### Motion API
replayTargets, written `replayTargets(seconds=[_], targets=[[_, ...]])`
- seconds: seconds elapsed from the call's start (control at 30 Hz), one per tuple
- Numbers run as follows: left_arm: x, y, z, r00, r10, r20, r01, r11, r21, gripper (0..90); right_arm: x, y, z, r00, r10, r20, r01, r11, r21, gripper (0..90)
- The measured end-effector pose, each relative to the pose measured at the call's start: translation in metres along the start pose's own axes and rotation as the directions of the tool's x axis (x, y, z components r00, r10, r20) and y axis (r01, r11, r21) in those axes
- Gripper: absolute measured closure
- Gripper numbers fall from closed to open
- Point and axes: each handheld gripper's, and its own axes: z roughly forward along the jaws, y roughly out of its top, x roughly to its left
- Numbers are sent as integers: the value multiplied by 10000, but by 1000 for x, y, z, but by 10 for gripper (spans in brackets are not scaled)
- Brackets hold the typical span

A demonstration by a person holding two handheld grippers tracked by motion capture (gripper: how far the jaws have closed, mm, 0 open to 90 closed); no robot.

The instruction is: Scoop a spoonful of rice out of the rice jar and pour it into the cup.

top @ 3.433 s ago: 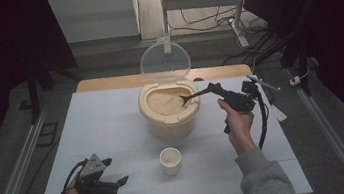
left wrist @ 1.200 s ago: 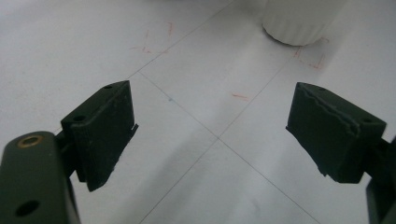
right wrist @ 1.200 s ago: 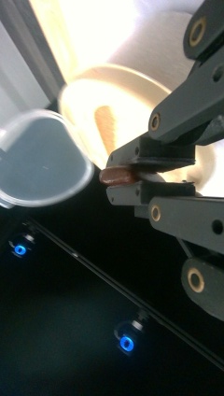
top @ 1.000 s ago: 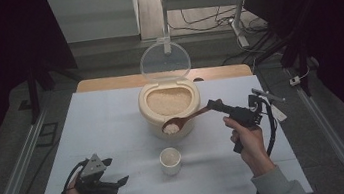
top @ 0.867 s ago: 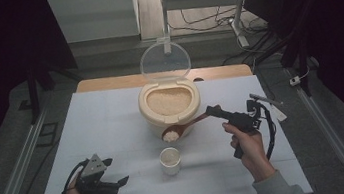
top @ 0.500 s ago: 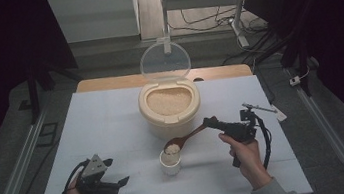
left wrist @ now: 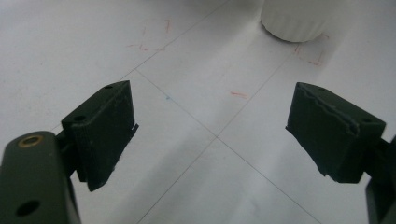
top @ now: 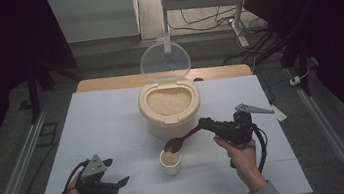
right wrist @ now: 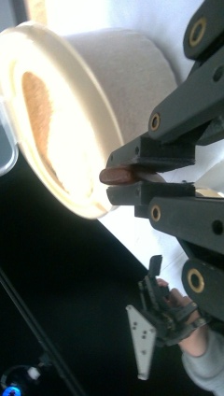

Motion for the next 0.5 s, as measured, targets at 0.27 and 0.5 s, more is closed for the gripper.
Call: replayTargets(seconds=[0.27, 0.5], targets=[[0, 0, 0, 10000, 3, -8, -3, 10000, -3, 151, 7, 0, -9, 9955, -911, -278, 903, 9955, -291, 833], [0, 0, 0, 10000, 10, -54, -11, 10000, -21, 151, 6, 4, -16, 9912, -1260, -393, 1244, 9914, -418, 833]])
